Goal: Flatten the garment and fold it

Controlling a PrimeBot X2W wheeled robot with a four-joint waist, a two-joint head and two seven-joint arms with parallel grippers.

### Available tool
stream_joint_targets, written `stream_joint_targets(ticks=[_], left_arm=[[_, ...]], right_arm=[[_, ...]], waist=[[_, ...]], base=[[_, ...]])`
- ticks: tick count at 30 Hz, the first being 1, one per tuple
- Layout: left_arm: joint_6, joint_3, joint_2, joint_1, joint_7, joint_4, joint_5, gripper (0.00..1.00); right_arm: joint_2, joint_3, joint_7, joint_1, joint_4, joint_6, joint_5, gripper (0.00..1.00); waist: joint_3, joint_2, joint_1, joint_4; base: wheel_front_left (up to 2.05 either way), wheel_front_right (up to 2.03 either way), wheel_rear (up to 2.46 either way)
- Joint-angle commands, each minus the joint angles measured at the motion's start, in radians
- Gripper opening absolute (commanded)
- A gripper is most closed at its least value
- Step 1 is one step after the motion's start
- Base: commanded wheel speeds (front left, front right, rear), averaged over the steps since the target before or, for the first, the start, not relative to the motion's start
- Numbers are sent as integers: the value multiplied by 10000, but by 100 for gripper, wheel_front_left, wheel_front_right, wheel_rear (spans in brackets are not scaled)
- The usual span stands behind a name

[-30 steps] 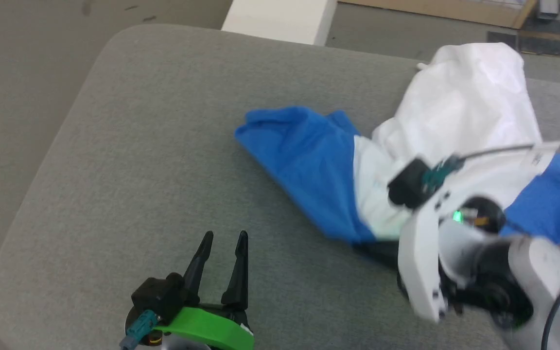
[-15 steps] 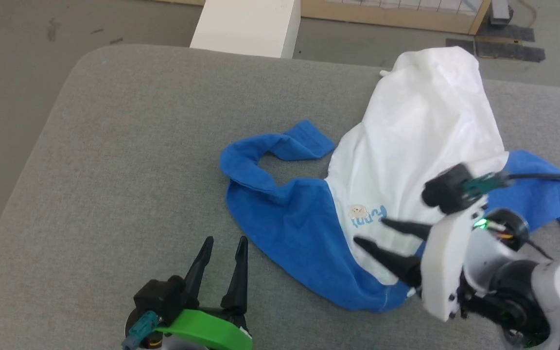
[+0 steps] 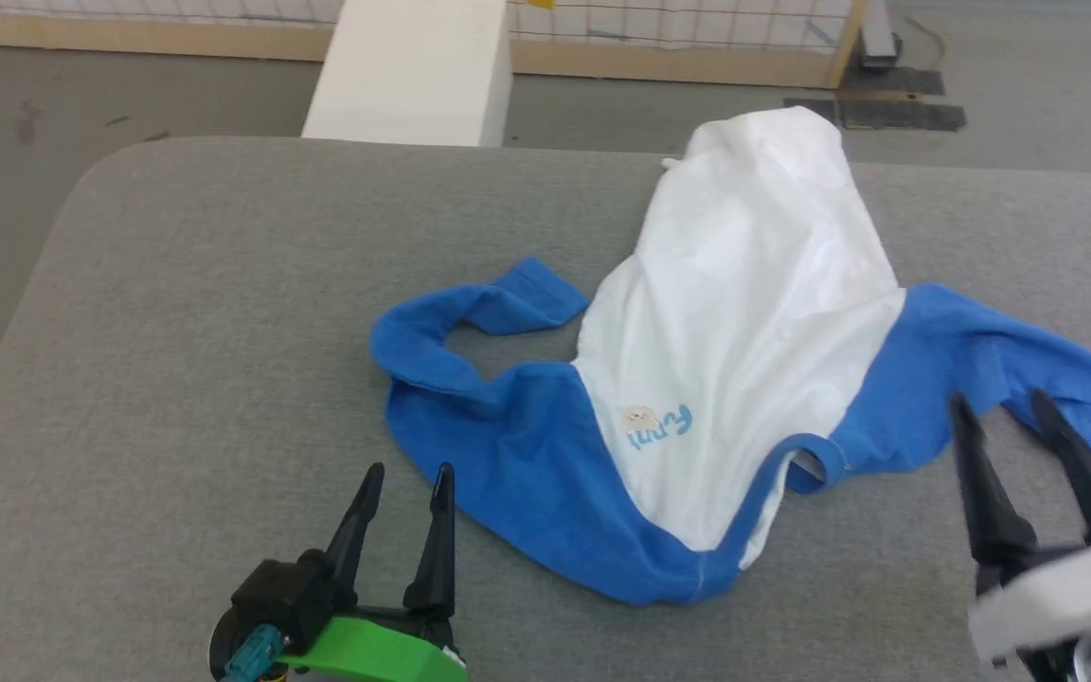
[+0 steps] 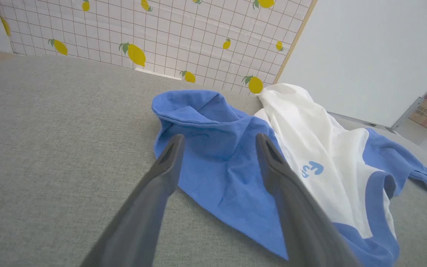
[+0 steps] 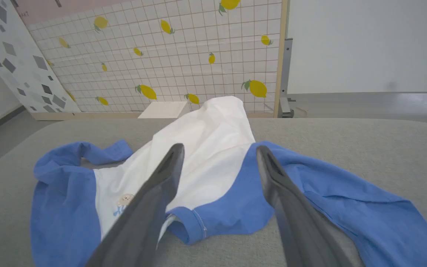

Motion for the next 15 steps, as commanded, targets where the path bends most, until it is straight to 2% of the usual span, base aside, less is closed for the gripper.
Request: stream_joint_targets(ticks=[1,5,10,12,15], left_arm=[[-30,82,-18,163,-38,-93,112,100],[-34,261,-18,318,-38,-136,324,100],[-23,118,177,-1,150,111,805,100],[-49,-16,353,-381,752,152,974,100],[-158,-237,887,-1259,2278,223,1388,100]], right_arm=[[90,-161,-759,428,173,-11,-499,100],[166,-533,-2413,1213,1100,-11,-212,100],[170,-224,-3456,1272,2081,-11,314,100],[171,-120,-3642,1173,2272,-11,350,100],[172,-104,-3838,975,2445,-11,356,100]], waist=[[34,-1,0,-369],[128,-1,0,-809],[361,-1,0,-1198],[489,-1,0,-1256],[747,-1,0,-1255]], base=[[0,0,0],[0,0,0],[0,0,0],[0,0,0],[0,0,0]])
